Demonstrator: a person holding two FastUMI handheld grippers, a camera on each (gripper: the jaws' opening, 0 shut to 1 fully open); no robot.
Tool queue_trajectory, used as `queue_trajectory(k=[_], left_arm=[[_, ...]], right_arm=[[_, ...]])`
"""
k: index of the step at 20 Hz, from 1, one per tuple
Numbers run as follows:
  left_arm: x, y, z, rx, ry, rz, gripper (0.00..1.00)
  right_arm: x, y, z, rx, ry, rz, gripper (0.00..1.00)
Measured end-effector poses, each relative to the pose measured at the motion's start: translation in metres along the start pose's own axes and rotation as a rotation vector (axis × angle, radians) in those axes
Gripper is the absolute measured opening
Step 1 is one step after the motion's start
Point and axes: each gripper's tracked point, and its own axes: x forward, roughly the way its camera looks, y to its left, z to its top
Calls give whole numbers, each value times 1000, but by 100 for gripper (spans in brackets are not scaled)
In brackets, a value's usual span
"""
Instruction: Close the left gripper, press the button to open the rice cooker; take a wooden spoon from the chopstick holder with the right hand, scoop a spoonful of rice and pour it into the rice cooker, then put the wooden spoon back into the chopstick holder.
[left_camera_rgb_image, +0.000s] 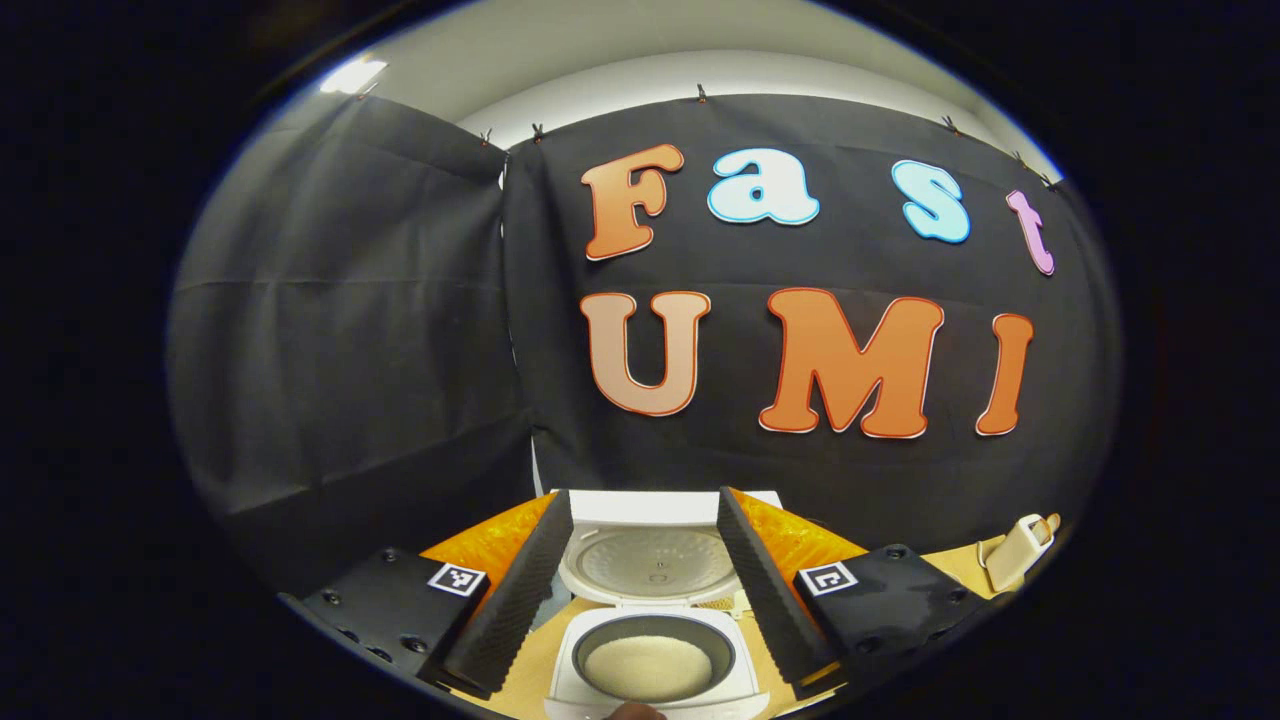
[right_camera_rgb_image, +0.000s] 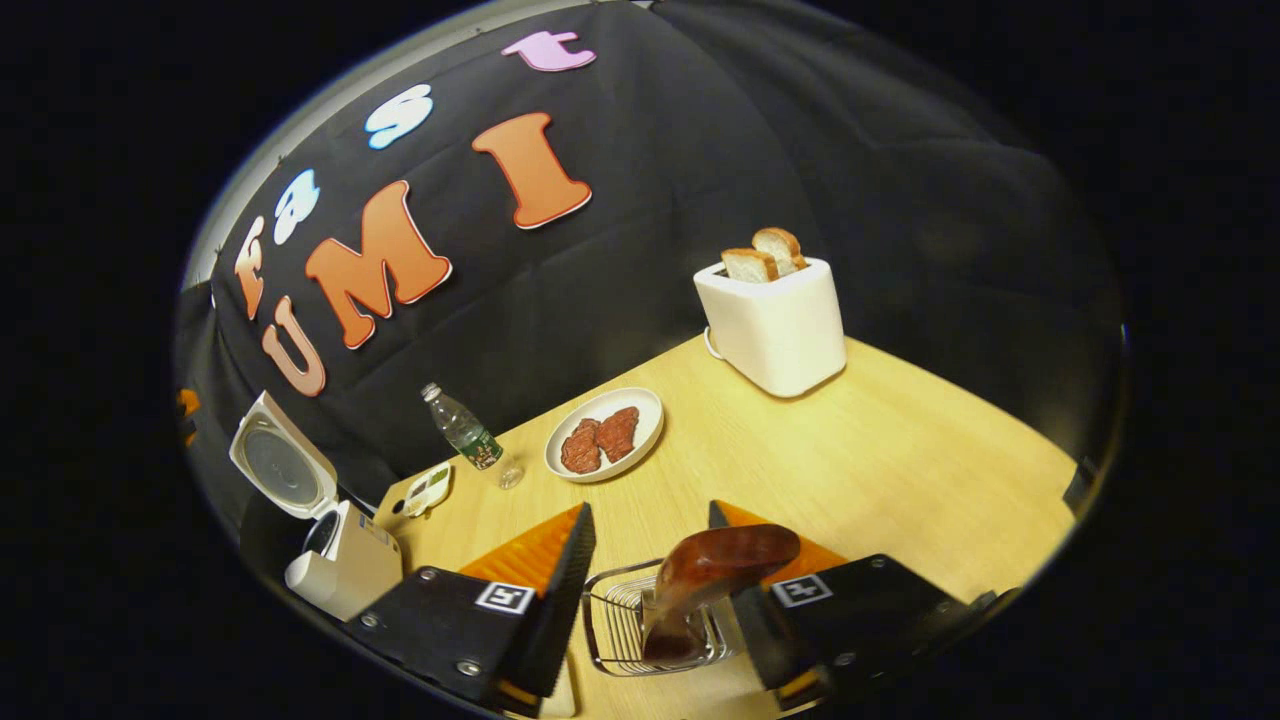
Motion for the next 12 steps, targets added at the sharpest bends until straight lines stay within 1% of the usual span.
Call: queue_trajectory(k=[1,3,5,6,8,9,10,11,12], left_arm=[[18,-4,4,13,-5,-15,96],[57,-11,-2,6,33,-40,98],[97,-12,-21,-37,126,-52,96],[115,-13,-31,-44,171,-54,96],[150,-11,-52,-17,257,-38,98],[163,-11,-63,11,304,-36,96],[165,-13,-79,38,373,-27,97],[168,-17,-82,30,388,-36,98],[170,-20,-90,28,420,-52,96]], right_arm=[[-9,0,11,-19,-19,-10,86],[-27,0,34,-44,-61,-29,93],[-47,1,55,-69,-100,-47,94],[-58,2,65,-84,-121,-60,94],[-78,6,79,-101,-152,-75,94],[-89,5,79,-101,-155,-75,94],[-98,10,82,-100,-165,-61,94],[-105,13,87,-107,-180,-59,94],[-111,13,90,-122,-193,-57,94]])
